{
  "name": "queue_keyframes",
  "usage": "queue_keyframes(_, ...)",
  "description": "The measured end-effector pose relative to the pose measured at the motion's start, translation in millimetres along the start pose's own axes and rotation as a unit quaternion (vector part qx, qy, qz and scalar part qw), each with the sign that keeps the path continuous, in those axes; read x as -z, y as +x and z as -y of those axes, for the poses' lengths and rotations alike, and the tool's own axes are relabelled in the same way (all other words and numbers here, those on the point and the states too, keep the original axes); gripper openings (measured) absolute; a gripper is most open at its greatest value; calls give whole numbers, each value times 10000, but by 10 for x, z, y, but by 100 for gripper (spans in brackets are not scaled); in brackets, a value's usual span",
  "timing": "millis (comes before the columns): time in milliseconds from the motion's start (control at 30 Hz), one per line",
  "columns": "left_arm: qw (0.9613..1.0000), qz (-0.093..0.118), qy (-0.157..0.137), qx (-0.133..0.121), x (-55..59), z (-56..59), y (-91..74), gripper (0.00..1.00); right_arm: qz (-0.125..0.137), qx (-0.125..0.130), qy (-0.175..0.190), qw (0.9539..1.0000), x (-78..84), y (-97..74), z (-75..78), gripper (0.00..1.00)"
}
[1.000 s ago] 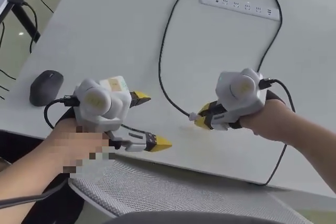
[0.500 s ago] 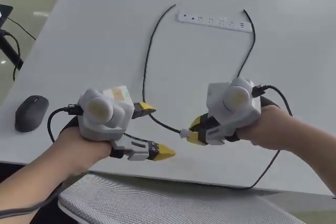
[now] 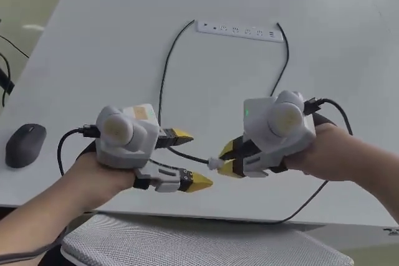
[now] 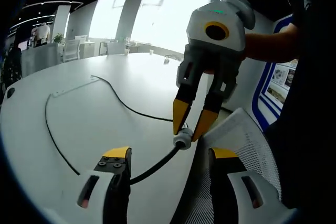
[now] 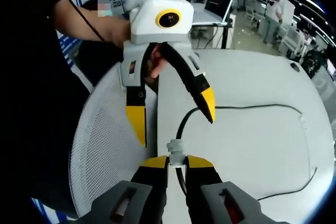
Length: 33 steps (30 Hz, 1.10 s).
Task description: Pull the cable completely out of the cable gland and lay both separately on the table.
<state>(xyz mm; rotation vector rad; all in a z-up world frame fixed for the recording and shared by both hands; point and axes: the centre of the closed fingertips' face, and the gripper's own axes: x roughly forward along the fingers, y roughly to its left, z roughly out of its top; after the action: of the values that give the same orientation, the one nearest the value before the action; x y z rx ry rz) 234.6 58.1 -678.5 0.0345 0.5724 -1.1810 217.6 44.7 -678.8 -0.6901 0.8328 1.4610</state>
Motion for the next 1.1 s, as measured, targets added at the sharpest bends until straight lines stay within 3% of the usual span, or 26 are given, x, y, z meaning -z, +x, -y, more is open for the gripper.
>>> queue_keyframes(167,9998,98,114,107,-52,54,-13,51,-17,-38,-148,9999,-66,-19,-59,6)
queue_keyframes(300,9992,280,-42,269,-120,103,-19,44,-53,-2,-251,9997,-73,-23,-49,6)
queue_keyframes(533,9990,271,39,351,-113,116,15,36,-21,35,-366,9993,-96,-49,-26,6)
queue_keyframes(700,9980,262,298,483,-137,178,35,29,1,97,-558,9984,-103,-53,16,6)
queue_keyframes(933,9972,271,398,569,-168,171,57,18,-33,148,-840,9963,-99,-37,36,6)
queue_keyframes(1100,9970,231,459,578,-165,146,61,16,-27,207,-940,9954,-102,-34,53,6)
